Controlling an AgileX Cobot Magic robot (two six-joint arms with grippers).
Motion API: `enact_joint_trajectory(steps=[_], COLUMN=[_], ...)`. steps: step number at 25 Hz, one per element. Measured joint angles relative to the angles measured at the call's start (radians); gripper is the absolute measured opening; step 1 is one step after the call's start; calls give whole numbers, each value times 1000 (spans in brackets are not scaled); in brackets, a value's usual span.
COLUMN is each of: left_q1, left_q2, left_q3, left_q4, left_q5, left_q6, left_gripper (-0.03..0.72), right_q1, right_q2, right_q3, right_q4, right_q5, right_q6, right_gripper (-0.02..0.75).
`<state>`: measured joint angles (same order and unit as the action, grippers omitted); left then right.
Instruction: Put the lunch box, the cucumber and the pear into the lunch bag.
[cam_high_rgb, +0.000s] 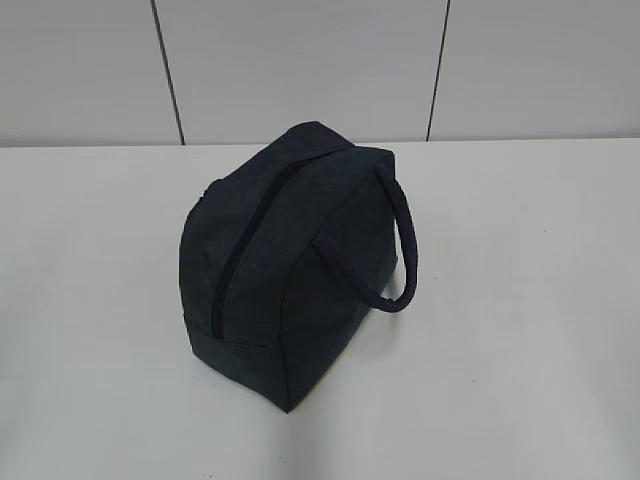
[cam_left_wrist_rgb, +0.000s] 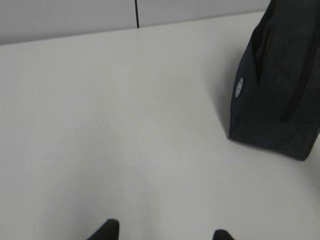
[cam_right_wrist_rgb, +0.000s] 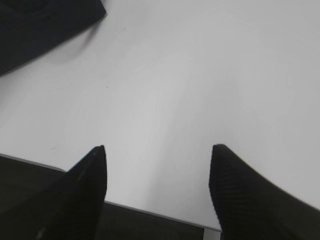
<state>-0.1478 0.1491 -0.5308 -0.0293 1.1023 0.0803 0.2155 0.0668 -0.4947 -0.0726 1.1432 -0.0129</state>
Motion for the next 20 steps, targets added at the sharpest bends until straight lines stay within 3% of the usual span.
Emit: enact_joint_trajectory(steps=[6,20], left_q1=[0,0], left_q2=[-157,-163], left_q3=[-1,0], left_q4=[2,4], left_q5=[11,14], left_q6=[0,-1], left_gripper=[342,342], right_q1=[0,0], right_q2=[-82,-84], right_q3=[0,0], right_q4=[-2,-2], right_q5=[2,2], right_q6=[0,0], right_gripper=[498,498])
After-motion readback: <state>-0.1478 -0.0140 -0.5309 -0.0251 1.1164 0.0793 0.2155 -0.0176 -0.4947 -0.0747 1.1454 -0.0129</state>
